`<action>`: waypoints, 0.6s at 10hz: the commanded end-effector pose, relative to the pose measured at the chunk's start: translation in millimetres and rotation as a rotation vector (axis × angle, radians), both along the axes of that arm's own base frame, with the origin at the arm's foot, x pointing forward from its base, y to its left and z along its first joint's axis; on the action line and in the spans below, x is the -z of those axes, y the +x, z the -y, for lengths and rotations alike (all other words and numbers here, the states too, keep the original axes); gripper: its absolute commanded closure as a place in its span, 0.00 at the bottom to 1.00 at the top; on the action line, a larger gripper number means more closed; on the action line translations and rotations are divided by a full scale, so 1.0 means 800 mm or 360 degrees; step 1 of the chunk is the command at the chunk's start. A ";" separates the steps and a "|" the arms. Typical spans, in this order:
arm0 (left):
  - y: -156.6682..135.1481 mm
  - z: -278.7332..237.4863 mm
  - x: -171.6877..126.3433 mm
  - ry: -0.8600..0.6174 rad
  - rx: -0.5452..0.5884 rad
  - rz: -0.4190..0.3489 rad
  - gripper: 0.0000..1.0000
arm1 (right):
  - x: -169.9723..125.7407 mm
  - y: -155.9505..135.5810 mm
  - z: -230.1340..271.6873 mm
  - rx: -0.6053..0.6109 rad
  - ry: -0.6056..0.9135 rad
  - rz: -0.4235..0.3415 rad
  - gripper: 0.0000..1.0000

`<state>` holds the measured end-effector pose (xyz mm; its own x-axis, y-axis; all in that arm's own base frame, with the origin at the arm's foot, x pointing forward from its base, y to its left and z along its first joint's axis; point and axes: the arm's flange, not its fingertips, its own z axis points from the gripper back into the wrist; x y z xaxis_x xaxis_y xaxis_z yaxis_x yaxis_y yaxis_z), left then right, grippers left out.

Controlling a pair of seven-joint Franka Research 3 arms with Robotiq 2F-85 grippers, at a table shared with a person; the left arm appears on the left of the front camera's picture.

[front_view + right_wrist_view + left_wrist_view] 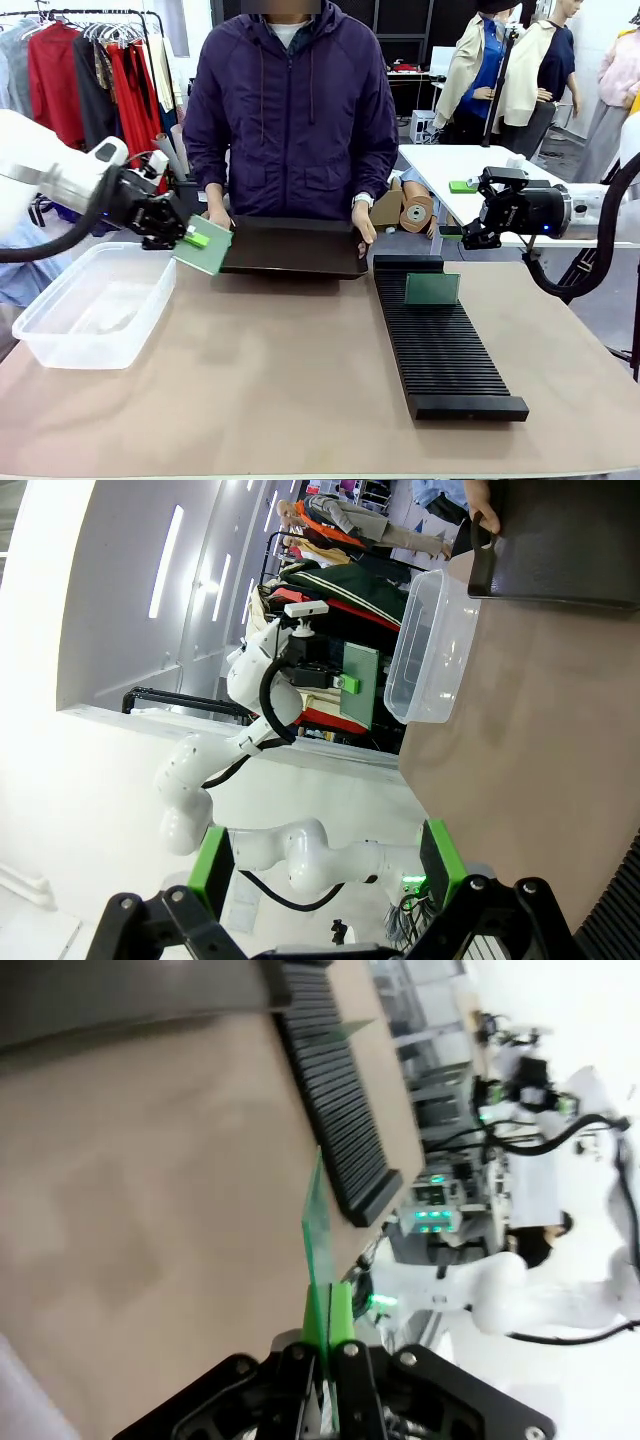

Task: Sort PCBs into racks and boxes based on the side picked up.
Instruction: If the short side of the Blank PCB is picked up, insert it into the PCB Rack ; if the long side is picked up, place it in the Organizing box.

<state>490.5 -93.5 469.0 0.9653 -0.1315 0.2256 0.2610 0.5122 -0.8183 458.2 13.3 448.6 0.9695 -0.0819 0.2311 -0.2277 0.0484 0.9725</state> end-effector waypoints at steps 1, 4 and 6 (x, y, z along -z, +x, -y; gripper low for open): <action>-0.012 -0.028 -0.024 0.0268 -0.0020 -0.0076 1.00 | -0.002 -0.001 -0.002 -0.0007 0.0003 0.0022 0.00; 0.010 -0.071 -0.043 0.0601 0.0009 -0.0080 1.00 | -0.002 -0.001 -0.002 -0.0007 0.0003 0.0022 0.00; 0.027 -0.101 -0.049 0.0704 -0.0021 -0.0075 1.00 | -0.002 -0.001 -0.002 -0.0007 0.0003 0.0022 0.00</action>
<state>502.0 -17.9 501.9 0.9712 -0.2007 0.1282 0.2381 0.8058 -0.5422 458.2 13.2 448.6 0.9695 -0.0821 0.2311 -0.2277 0.0484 0.9725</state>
